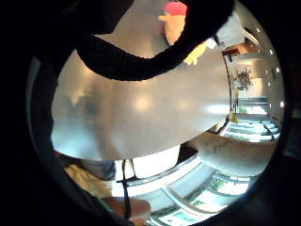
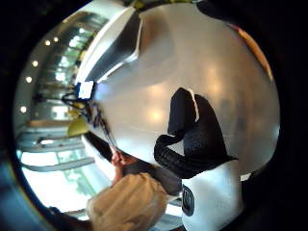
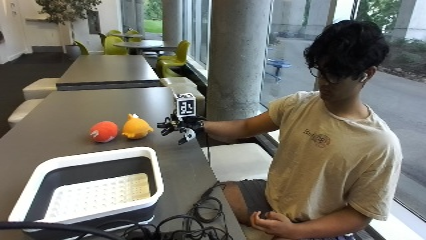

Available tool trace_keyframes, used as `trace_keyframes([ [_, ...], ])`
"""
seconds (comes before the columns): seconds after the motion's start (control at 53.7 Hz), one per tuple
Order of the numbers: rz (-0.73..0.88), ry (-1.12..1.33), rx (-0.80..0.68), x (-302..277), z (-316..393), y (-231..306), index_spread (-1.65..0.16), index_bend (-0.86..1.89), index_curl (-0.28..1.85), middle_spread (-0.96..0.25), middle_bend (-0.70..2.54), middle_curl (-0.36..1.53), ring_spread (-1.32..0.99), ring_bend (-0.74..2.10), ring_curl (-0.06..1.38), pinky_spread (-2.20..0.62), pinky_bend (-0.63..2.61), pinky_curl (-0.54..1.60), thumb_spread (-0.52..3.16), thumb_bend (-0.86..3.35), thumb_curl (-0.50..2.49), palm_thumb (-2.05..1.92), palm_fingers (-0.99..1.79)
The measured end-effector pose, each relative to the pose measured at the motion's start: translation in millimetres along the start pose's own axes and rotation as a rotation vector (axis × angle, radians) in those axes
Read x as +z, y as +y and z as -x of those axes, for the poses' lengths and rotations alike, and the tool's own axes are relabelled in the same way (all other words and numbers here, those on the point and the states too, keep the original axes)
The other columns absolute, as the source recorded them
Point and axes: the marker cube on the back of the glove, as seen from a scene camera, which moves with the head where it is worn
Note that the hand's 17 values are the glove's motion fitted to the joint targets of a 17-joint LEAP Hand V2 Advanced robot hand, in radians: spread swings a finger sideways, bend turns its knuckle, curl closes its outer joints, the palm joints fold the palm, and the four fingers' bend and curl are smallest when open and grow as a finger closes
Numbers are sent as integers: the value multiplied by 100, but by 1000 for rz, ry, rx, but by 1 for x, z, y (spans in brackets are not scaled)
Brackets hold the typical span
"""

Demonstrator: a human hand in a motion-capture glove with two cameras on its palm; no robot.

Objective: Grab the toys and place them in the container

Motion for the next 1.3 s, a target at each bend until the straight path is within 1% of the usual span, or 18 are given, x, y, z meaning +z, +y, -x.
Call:
trace_keyframes([
  [0.112, -4, -12, -1, 1, -7, 2, -19, 22, 11, -1, 6, 1, -1, 18, 3, 0, 76, 21, 86, 12, 4, 12, -6],
  [0.242, -13, -43, -18, 0, -3, -1, -25, 23, 18, -2, 9, 3, -1, 20, 7, 1, 83, 26, 120, 14, 9, 11, -10],
  [0.391, 6, 13, -5, -7, -4, -2, -27, 23, 23, -2, 9, 5, -1, 21, 11, 1, 85, 29, 139, 14, 13, 10, -12],
  [0.465, 1, -34, -6, -9, -4, -6, -27, 22, 26, -2, 9, 6, -1, 21, 12, 0, 86, 30, 144, 13, 15, 9, -13],
  [0.54, -2, -211, 139, -18, 12, -12, -28, 21, 28, -2, 9, 7, -1, 21, 13, 0, 86, 31, 148, 13, 17, 8, -14],
  [0.558, -4, -208, 144, -22, 11, -14, -28, 20, 28, -2, 9, 7, -1, 21, 14, 1, 87, 31, 148, 13, 17, 8, -14],
  [0.595, -14, -104, 76, -29, -4, -21, -28, 20, 29, -2, 9, 8, -1, 21, 15, 1, 87, 31, 149, 12, 18, 8, -14],
  [0.651, -29, -37, 15, -39, -27, -36, -28, 15, 29, -2, 9, 8, -1, 23, 16, 1, 88, 32, 149, 12, 19, 9, -16],
  [0.707, -29, -53, 36, -49, -42, -53, -27, 13, 28, -2, 10, 9, -1, 23, 17, 1, 89, 32, 149, 12, 21, 10, -18],
  [0.763, -26, -56, 91, -58, -56, -74, -27, 10, 27, -2, 10, 10, -1, 25, 19, 0, 91, 33, 148, 13, 23, 12, -21],
  [0.856, -6, -123, 34, -61, -83, -118, -26, 5, 23, -2, 11, 11, -1, 28, 21, 1, 95, 34, 146, 13, 25, 16, -24],
  [0.93, 42, -193, 105, -60, -94, -156, -26, 3, 20, -1, 11, 12, -1, 30, 22, 1, 99, 35, 144, 14, 27, 21, -27],
  [1.005, 36, -144, 40, -63, -98, -194, -26, -1, 17, -1, 10, 13, -1, 32, 24, 0, 103, 37, 142, 14, 29, 24, -32],
  [1.061, 22, -178, 80, -68, -74, -218, -26, -4, 14, 0, 11, 14, -1, 32, 25, 1, 107, 38, 140, 13, 30, 26, -36],
  [1.116, 38, -136, 79, -72, -55, -241, -26, -4, 11, 0, 12, 14, -1, 33, 26, 0, 109, 38, 138, 13, 31, 28, -37],
  [1.172, 79, -104, 94, -67, -62, -265, -26, -3, 9, 1, 12, 15, -1, 31, 26, 1, 112, 39, 136, 12, 32, 29, -37],
  [1.247, 165, -31, 217, -54, -82, -291, -26, -1, 8, 1, 11, 16, 0, 26, 26, 1, 115, 40, 134, 11, 33, 31, -39],
  [1.302, 250, 11, 247, -40, -92, -307, -26, 1, 8, 2, 9, 16, 0, 22, 26, 2, 118, 40, 133, 9, 33, 31, -41],
])
